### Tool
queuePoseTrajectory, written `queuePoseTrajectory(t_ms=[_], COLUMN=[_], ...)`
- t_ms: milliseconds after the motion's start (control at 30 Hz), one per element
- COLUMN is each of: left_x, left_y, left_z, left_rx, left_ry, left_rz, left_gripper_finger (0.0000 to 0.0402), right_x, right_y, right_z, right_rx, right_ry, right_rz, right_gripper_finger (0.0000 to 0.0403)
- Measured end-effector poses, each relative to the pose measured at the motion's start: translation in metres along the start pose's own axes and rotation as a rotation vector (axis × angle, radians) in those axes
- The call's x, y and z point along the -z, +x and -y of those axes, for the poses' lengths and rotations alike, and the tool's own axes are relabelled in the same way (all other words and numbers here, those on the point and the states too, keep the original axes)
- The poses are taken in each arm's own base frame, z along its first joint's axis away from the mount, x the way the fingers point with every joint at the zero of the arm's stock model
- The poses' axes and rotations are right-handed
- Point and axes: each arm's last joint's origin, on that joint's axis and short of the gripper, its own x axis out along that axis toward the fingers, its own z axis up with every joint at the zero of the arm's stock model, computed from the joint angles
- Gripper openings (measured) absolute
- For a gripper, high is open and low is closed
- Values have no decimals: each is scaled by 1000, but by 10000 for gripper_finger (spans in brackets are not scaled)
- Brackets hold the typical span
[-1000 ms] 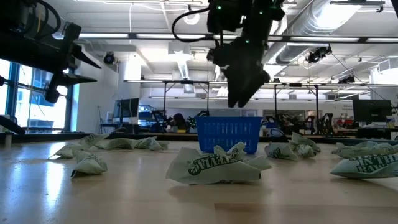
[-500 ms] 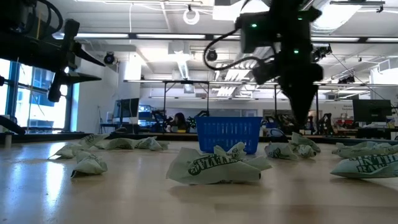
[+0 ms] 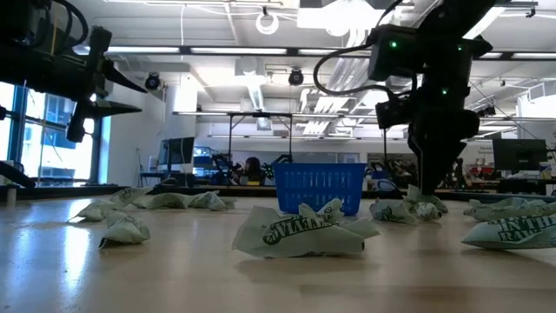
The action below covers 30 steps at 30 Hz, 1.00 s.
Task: Pick and place Stevia / Truvia into bins
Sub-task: Put the stevia packet into the blue basket
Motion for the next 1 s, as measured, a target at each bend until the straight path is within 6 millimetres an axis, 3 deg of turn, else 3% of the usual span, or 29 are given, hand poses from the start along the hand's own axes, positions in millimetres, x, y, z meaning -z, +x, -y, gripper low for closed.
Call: queuePoseTrajectory(t_ms=[467,800,1000], left_x=[-1,-1,-1], left_y=[0,0,0], left_z=[0,-1,-1], left_rx=[-12,-23,-29], left_ry=[1,2,21], left_rz=[23,41,49], left_gripper_finger=[195,195,195], right_x=[-6,-9,-9], right_y=[3,5,13], right_z=[21,35,37], right_rx=[-32,-62,-112], right_ry=[129,123,137], right_rz=[2,-10,-53], right_gripper_finger=[122,130,110])
